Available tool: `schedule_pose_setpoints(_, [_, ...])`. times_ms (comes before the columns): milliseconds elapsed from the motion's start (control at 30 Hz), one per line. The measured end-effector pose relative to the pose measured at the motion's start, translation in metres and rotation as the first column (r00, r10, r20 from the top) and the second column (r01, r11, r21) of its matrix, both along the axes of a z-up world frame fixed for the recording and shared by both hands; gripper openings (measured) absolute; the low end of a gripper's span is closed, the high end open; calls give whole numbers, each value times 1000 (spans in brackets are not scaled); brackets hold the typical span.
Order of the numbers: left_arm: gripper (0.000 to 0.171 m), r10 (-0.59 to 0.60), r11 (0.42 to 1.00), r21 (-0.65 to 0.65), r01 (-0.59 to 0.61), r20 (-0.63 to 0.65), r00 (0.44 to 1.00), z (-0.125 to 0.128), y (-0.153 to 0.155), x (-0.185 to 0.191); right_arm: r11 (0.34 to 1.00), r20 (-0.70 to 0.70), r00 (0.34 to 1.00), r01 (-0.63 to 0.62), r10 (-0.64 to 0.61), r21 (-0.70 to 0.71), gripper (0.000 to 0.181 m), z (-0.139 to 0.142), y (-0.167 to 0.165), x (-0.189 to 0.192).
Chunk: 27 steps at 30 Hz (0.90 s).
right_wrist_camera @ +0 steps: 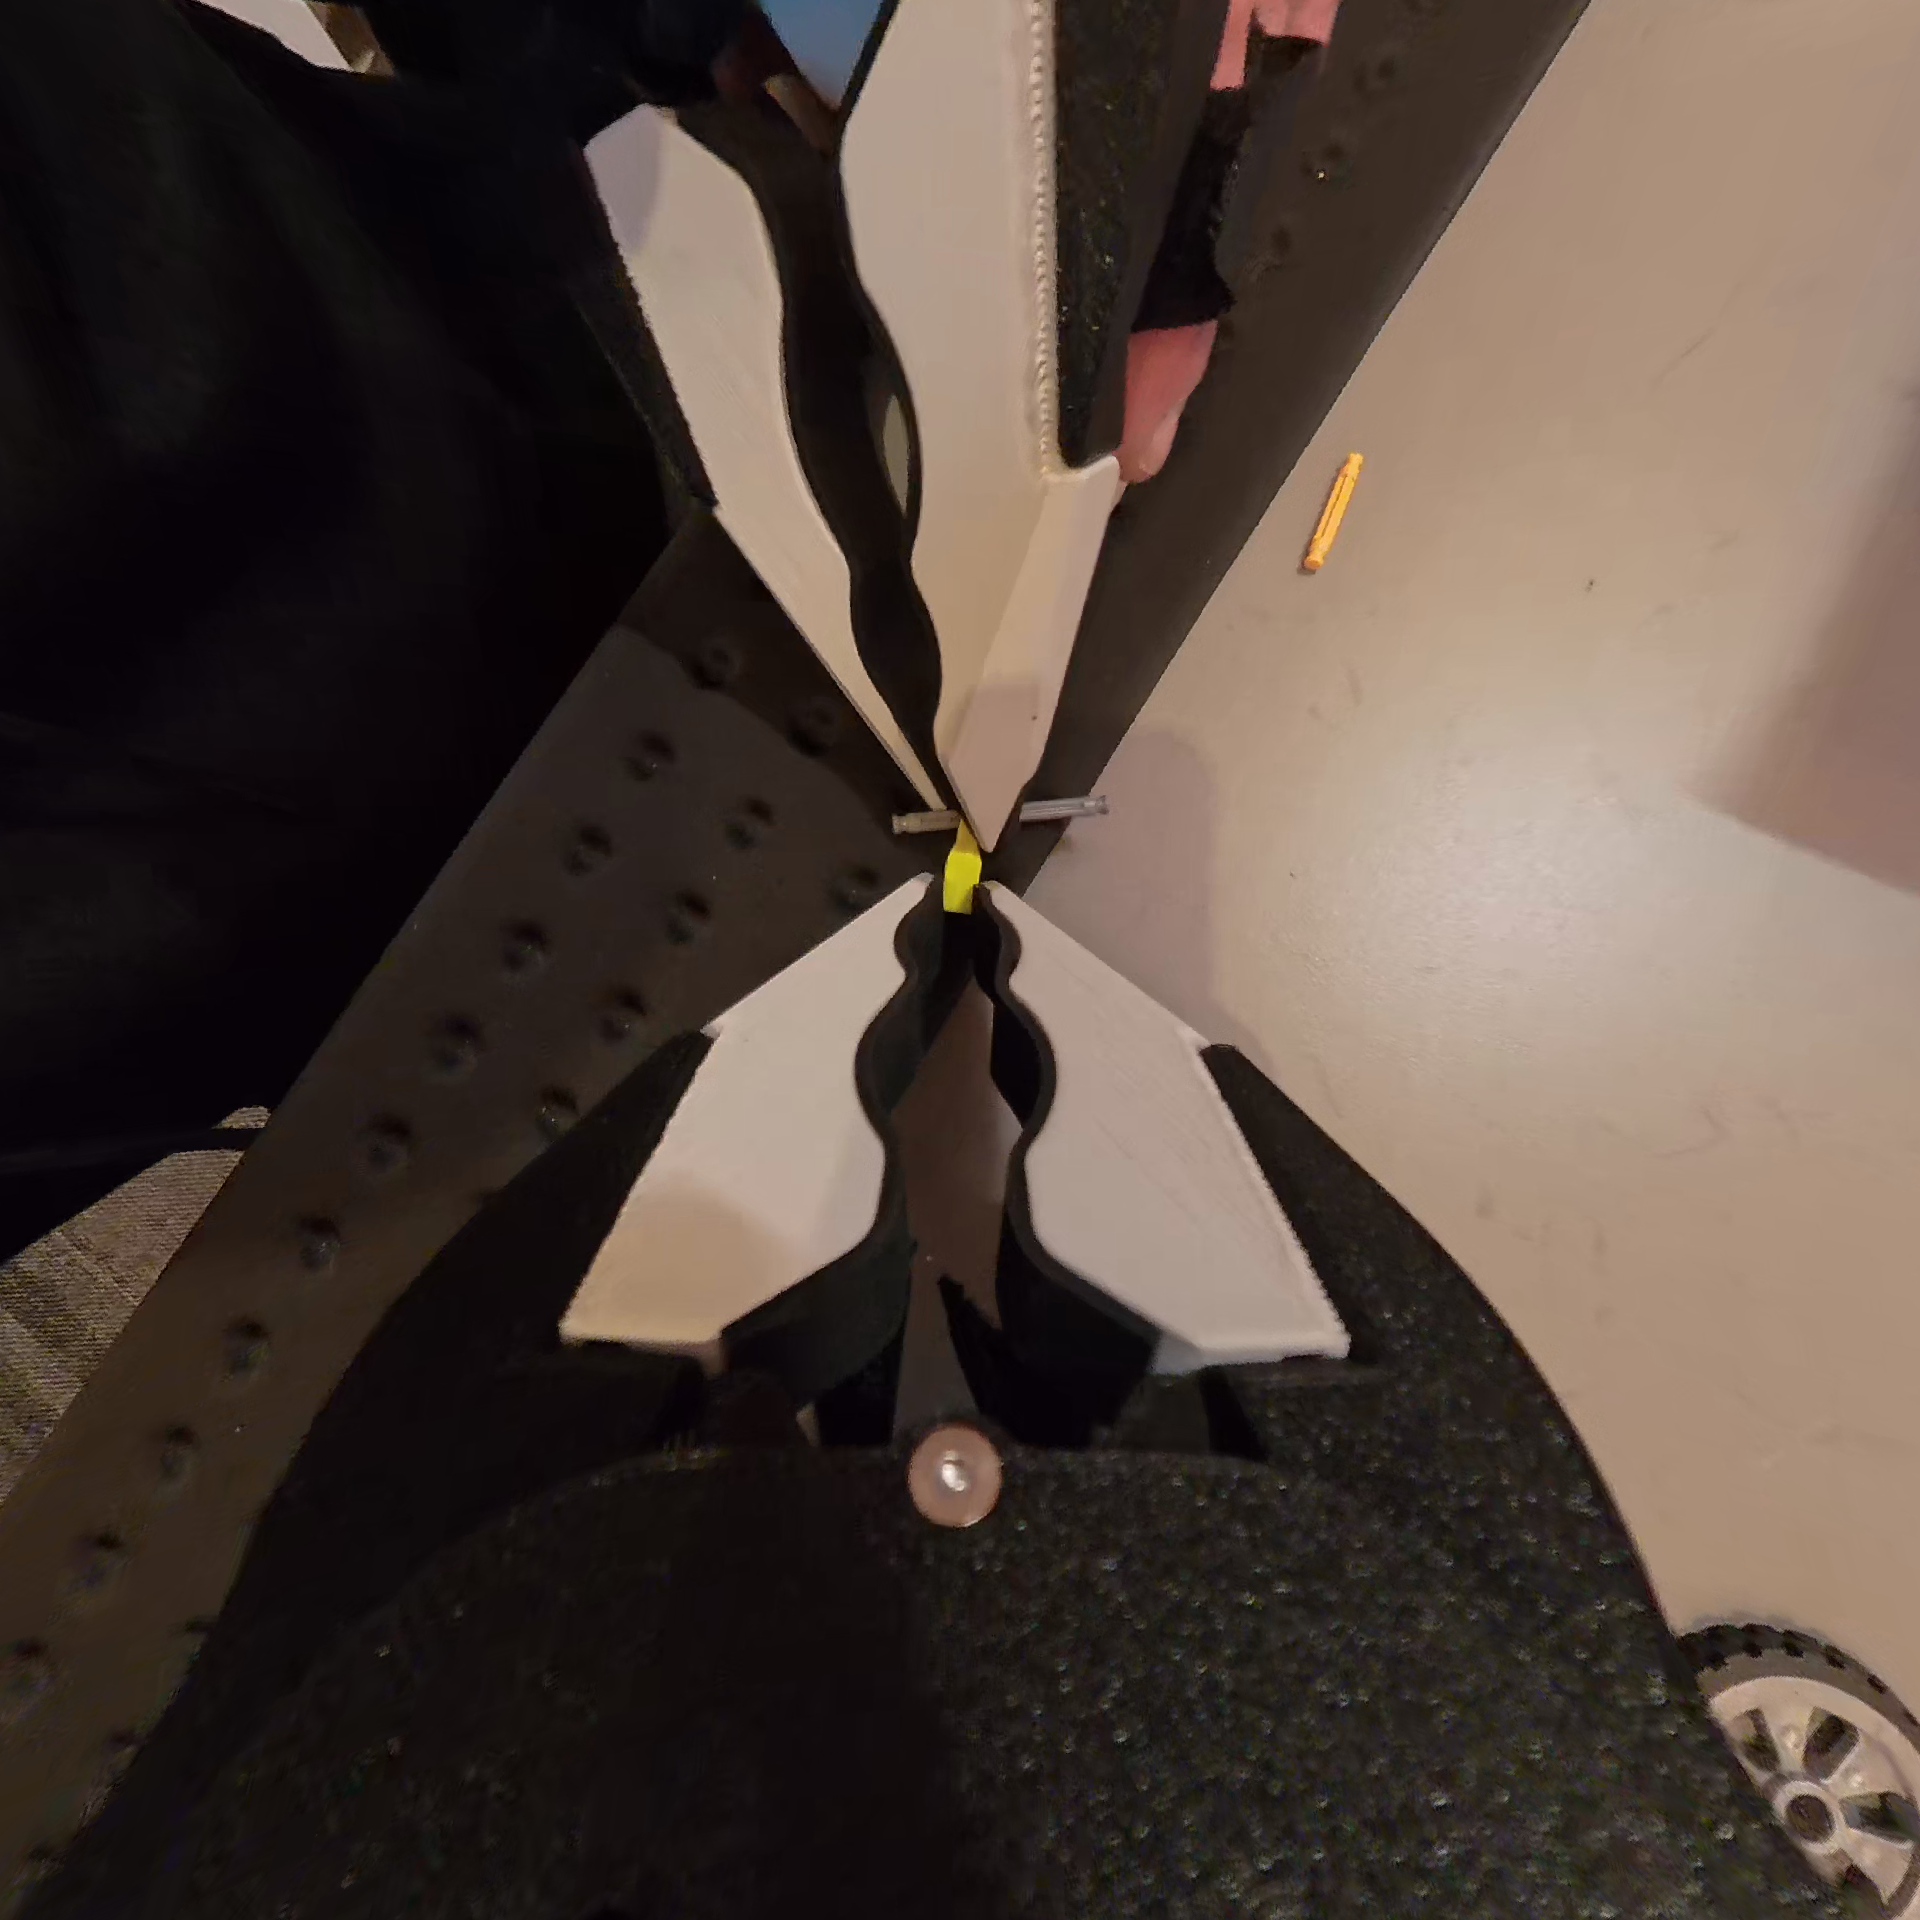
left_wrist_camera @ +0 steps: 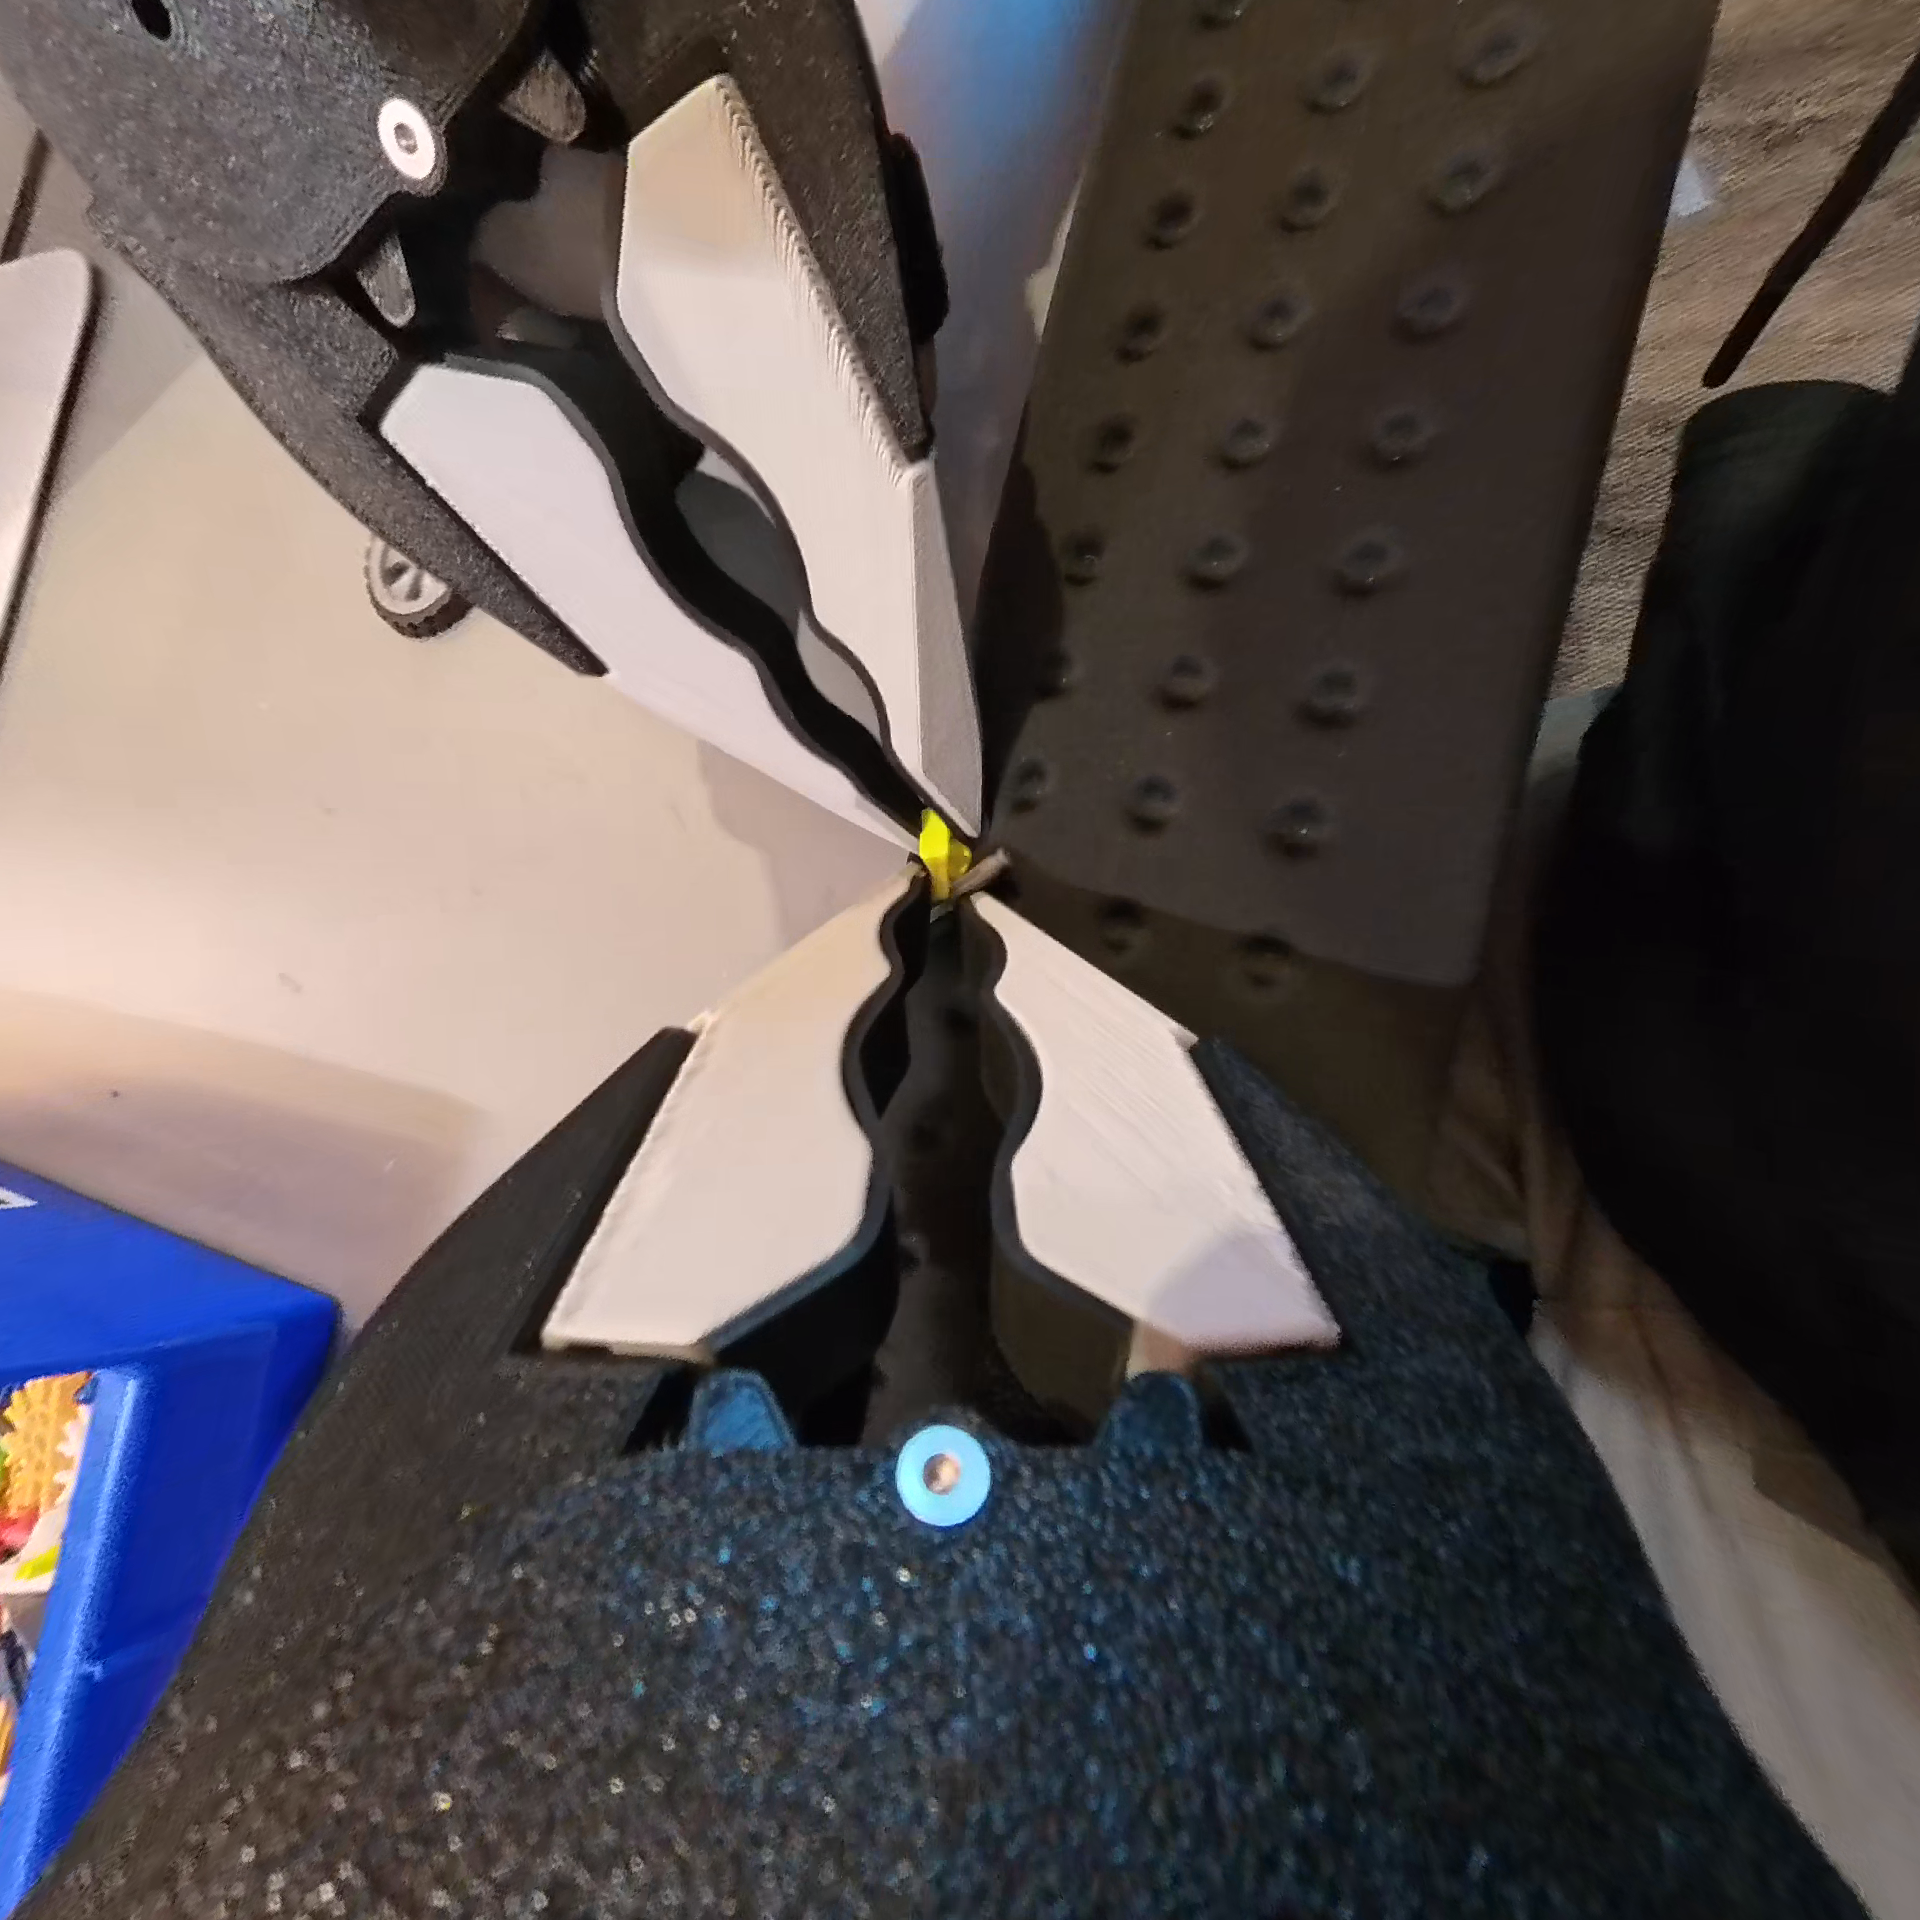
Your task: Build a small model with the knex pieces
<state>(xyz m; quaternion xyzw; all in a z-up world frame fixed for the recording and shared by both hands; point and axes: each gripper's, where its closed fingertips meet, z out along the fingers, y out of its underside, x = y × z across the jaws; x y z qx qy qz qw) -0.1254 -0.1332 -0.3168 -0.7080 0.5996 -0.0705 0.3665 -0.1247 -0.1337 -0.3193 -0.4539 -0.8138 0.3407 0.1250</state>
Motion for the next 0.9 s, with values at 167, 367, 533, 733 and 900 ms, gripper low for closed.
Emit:
schedule_pose_setpoints(167, [0,-53,998,-33,54,19,998,0,0,1,1000,-6,1000,-9,9,-1,2,0,0,0])
schedule_pose_setpoints(367, [2,-135,987,-82,135,12,991,-1,-1,0,999,-15,1000,-25,26,19,2,0,0,0])
schedule_pose_setpoints(533, [3,-143,981,-127,143,15,990,-1,0,-1,998,-24,999,-46,47,48,3,0,1,0])
schedule_pose_setpoints(733, [6,-87,993,-85,84,-31,996,0,1,-5,990,-11,996,-88,89,110,4,1,1,1])
schedule_pose_setpoints(900, [11,-36,999,-17,36,-57,998,3,2,-8,991,-2,996,-88,89,105,4,1,1,1])
